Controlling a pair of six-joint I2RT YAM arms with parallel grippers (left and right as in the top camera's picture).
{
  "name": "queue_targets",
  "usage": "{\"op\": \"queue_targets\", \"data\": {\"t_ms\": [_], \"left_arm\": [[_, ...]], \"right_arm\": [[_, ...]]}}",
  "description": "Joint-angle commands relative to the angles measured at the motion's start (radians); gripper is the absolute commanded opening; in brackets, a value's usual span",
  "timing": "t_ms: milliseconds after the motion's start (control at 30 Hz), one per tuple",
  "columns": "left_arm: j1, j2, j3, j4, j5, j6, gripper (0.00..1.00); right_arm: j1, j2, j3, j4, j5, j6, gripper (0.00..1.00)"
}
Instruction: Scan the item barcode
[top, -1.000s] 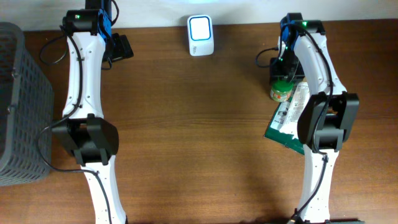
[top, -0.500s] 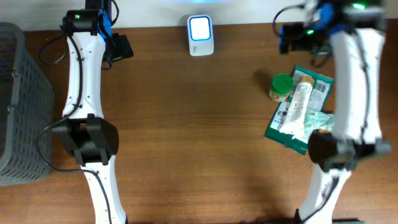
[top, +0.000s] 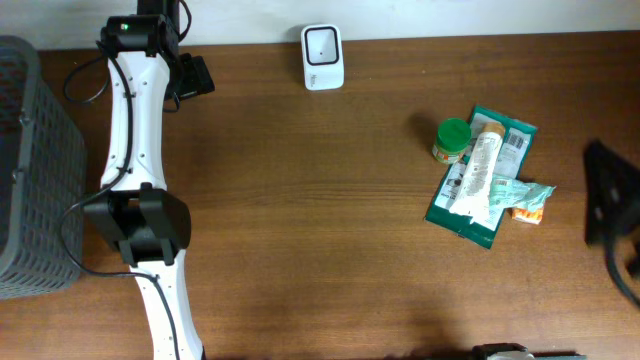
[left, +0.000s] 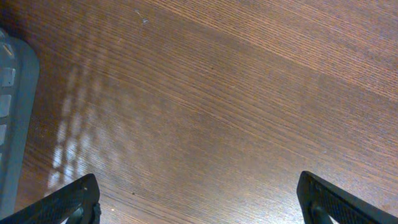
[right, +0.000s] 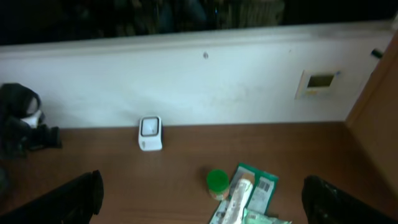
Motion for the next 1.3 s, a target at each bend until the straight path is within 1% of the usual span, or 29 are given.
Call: {"op": "queue_targets", "data": {"t_ms": [0, 100, 133, 200, 333, 367, 400, 500, 533, 600, 667, 767, 833, 933, 1067, 1200, 1267], "left_arm": [[0.007, -0.002, 0.008, -0.001, -0.017, 0.001, 0.99], [0.007, -0.002, 0.008, -0.001, -0.017, 0.001, 0.99], [0.007, -0.002, 0.008, -0.001, -0.017, 0.001, 0.99], [0.007, -0.002, 0.008, -0.001, -0.017, 0.001, 0.99], [0.007, -0.002, 0.008, -0.001, -0.017, 0.001, 0.99], [0.007, -0.002, 0.008, -0.001, -0.017, 0.001, 0.99], [0.007, -0.002, 0.008, -0.001, -0.017, 0.001, 0.99], [0.007, -0.002, 0.008, -0.001, -0.017, 0.001, 0.99], [0.007, -0.002, 0.008, -0.001, -0.017, 0.001, 0.99], [0.007, -0.002, 0.008, -0.001, -0.017, 0.001, 0.99], [0.007, -0.002, 0.008, -0.001, -0.017, 0.001, 0.99], [0.007, -0.002, 0.008, -0.001, -0.017, 0.001, 0.99], [0.007, -0.002, 0.008, -0.001, -0.017, 0.001, 0.99], [0.007, -0.002, 0.008, -0.001, -0.017, 0.001, 0.99], [0.007, -0.002, 0.008, -0.001, -0.017, 0.001, 0.99], [0.007, -0.002, 0.008, -0.001, -0.017, 0.001, 0.99], [0.007, -0.002, 0.008, -0.001, -0.017, 0.001, 0.99]], "right_arm": [[0.005, -0.08, -0.036, -0.006, 0.024, -0.002, 0.98], [0.005, -0.149, -0.175, -0.005, 0.066, -0.002, 0.98], [0.005, -0.177, -0.245, 0.016, 0.077, -0.002, 0.98], [0.005, -0.241, -0.406, 0.114, 0.11, -0.002, 0.98], [0.005, -0.383, -0.766, 0.364, 0.145, -0.014, 0.98], [0.005, -0.441, -0.921, 0.491, 0.144, -0.044, 0.98], [0.004, -0.476, -1.015, 0.573, 0.145, -0.048, 0.98], [0.003, -0.62, -1.384, 0.892, 0.143, -0.047, 0.98], [0.003, -0.682, -1.539, 1.027, 0.143, -0.047, 0.98], [0.003, -0.756, -1.725, 1.201, 0.14, -0.047, 0.98], [0.003, -0.852, -1.959, 1.415, 0.14, -0.046, 0.98], [0.003, -0.987, -2.257, 1.705, 0.139, -0.046, 0.99], [0.003, -1.075, -2.414, 1.826, 0.136, -0.046, 0.98], [0.003, -1.176, -2.55, 1.889, 0.128, -0.042, 0.99], [0.003, -1.284, -2.648, 1.886, 0.113, -0.042, 0.98], [0.004, -1.327, -2.736, 1.89, 0.108, -0.042, 0.98], [0.005, -1.327, -2.739, 1.83, 0.107, -0.043, 0.98]]}}
